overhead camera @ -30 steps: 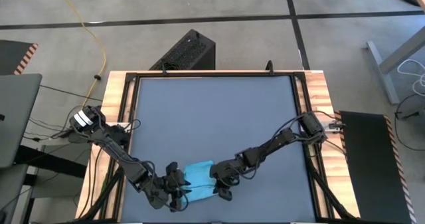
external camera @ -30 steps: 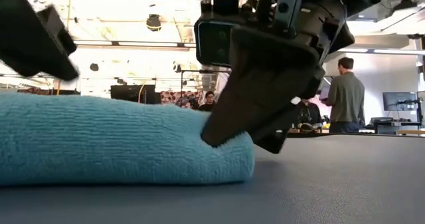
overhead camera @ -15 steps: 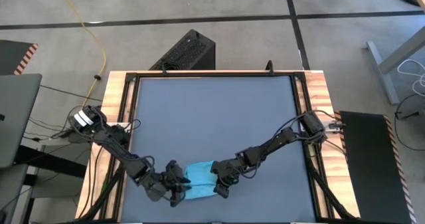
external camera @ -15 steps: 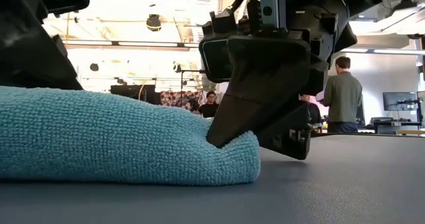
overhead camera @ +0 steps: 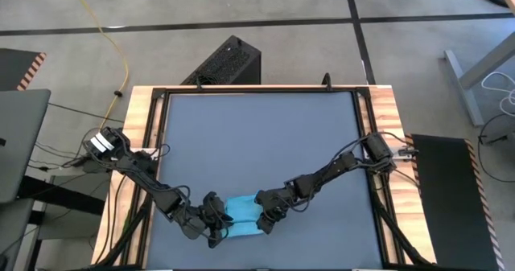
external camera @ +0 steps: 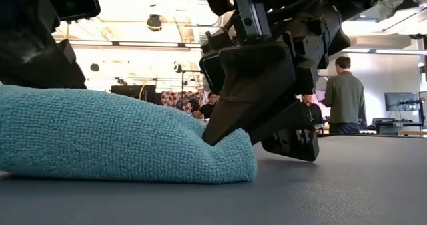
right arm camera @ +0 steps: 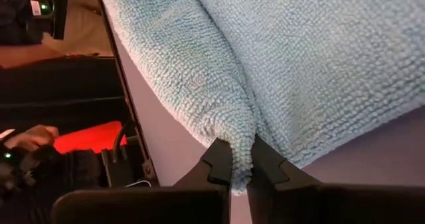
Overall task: Roll towel
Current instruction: Roll the blue towel
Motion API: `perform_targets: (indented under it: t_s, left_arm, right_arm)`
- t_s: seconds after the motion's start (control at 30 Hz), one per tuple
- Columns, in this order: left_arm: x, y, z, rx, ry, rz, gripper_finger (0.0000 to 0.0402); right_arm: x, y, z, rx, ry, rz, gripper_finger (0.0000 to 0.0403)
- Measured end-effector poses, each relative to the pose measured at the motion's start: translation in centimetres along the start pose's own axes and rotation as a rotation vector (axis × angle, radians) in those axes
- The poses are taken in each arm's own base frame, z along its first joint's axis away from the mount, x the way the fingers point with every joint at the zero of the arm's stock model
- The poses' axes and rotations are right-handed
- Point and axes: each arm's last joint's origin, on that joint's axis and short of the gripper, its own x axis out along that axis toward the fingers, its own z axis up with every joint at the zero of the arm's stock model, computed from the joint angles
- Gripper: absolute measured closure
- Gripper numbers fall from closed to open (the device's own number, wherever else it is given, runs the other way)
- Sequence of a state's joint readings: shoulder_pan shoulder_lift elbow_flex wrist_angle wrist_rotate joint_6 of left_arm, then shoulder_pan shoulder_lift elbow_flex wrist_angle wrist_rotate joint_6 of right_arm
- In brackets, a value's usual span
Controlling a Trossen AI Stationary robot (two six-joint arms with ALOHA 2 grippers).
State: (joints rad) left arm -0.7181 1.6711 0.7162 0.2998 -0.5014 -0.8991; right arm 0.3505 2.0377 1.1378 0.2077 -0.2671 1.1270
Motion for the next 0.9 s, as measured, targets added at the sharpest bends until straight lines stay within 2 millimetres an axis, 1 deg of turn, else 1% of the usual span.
perform_targets:
  t_s: [0.3,0.5,0.63,0.83,0.9]
  left_arm:
    - [0.0,0.7,-0.5,-0.036,0.047,0.066,0.0351]
    - [0.0,0.4,-0.3,0.003,0.029,0.040,0.0356]
    - [-0.1,0.9,-0.6,0.013,0.062,0.080,0.0356]
    - [-0.1,1.0,-0.9,0.034,0.121,0.077,0.0356]
    - [-0.6,0.9,-0.6,0.071,0.109,0.075,0.0356]
  right_arm:
    - [-0.1,-0.6,0.0,0.041,-0.013,-0.070,0.0362]
    - [-0.2,-0.9,0.1,0.074,-0.067,-0.128,0.0362]
    - [-0.2,-0.9,0.0,0.081,-0.080,-0.145,0.0362]
    - [-0.2,-1.2,0.0,0.108,-0.080,-0.168,0.0362]
    - [-0.3,-1.3,-0.1,0.122,-0.075,-0.183,0.0362]
